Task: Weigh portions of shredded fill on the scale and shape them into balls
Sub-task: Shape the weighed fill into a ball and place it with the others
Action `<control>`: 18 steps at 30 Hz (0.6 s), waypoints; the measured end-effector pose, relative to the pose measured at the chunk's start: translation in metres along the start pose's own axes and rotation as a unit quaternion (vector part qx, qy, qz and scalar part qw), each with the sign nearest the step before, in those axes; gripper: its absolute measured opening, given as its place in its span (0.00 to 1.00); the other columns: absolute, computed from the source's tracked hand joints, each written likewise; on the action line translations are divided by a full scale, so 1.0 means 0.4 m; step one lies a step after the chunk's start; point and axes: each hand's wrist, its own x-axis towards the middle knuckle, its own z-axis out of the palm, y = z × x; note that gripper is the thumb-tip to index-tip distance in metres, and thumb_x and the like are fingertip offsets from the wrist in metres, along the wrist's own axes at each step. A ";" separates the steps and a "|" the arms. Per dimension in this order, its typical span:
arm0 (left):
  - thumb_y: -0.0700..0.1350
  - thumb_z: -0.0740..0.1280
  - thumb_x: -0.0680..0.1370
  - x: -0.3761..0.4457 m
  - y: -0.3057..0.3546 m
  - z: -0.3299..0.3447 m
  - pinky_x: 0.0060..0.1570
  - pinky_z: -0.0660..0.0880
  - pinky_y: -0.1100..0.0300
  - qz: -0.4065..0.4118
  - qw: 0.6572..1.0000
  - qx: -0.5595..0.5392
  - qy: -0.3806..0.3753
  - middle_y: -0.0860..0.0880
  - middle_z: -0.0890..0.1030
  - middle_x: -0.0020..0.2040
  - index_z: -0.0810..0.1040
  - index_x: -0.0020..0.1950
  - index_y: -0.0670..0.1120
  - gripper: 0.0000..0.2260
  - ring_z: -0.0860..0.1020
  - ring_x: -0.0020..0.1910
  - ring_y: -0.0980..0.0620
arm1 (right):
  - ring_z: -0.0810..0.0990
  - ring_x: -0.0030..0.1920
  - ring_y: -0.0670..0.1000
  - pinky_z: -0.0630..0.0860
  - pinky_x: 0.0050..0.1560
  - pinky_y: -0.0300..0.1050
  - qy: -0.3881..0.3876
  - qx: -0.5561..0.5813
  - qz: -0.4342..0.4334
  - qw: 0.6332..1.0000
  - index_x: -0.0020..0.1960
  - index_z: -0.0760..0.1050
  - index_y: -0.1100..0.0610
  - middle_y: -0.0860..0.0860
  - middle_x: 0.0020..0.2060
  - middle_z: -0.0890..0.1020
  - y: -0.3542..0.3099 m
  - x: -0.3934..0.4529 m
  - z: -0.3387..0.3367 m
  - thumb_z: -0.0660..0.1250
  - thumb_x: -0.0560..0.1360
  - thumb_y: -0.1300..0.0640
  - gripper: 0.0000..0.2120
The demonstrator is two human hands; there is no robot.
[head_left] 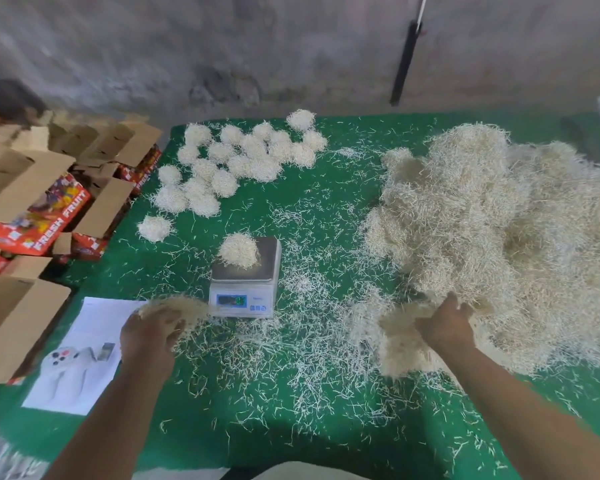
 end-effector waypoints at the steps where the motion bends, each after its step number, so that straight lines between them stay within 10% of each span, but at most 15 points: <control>1: 0.36 0.72 0.80 -0.005 -0.002 -0.002 0.67 0.77 0.43 -0.025 0.998 -0.054 -0.014 0.37 0.79 0.68 0.80 0.69 0.43 0.18 0.79 0.62 0.39 | 0.86 0.45 0.60 0.78 0.27 0.46 0.025 0.002 -0.033 0.999 0.85 0.47 0.55 0.61 0.84 0.48 -0.029 -0.022 0.010 0.72 0.80 0.57 0.43; 5: 0.32 0.75 0.76 -0.031 0.019 0.042 0.67 0.76 0.44 -0.016 0.990 -0.074 -0.117 0.35 0.79 0.68 0.82 0.63 0.40 0.15 0.79 0.64 0.37 | 0.78 0.69 0.57 0.74 0.72 0.63 -0.117 0.068 -0.199 0.971 0.83 0.60 0.49 0.54 0.81 0.67 -0.210 -0.174 0.110 0.65 0.79 0.32 0.39; 9: 0.37 0.70 0.82 -0.074 0.084 0.074 0.48 0.79 0.69 -0.039 0.978 -0.096 -0.179 0.46 0.77 0.63 0.78 0.68 0.38 0.15 0.82 0.54 0.62 | 0.73 0.72 0.53 0.76 0.71 0.63 -0.447 0.361 -0.063 0.816 0.66 0.74 0.32 0.48 0.73 0.76 -0.393 -0.344 0.209 0.59 0.76 0.23 0.23; 14: 0.44 0.79 0.75 -0.071 0.192 0.039 0.39 0.72 0.75 -0.043 0.978 -0.106 -0.173 0.58 0.82 0.54 0.78 0.52 0.58 0.14 0.82 0.46 0.64 | 0.76 0.73 0.62 0.72 0.75 0.63 -0.500 0.521 0.034 0.690 0.74 0.77 0.52 0.63 0.70 0.79 -0.535 -0.427 0.300 0.53 0.79 0.24 0.40; 18: 0.41 0.71 0.82 0.011 0.188 -0.019 0.45 0.75 0.74 -0.021 0.965 -0.113 -0.236 0.53 0.82 0.55 0.79 0.63 0.43 0.10 0.81 0.46 0.69 | 0.76 0.73 0.65 0.66 0.79 0.63 -0.491 0.573 0.057 0.654 0.78 0.70 0.58 0.65 0.70 0.79 -0.623 -0.459 0.311 0.56 0.81 0.26 0.42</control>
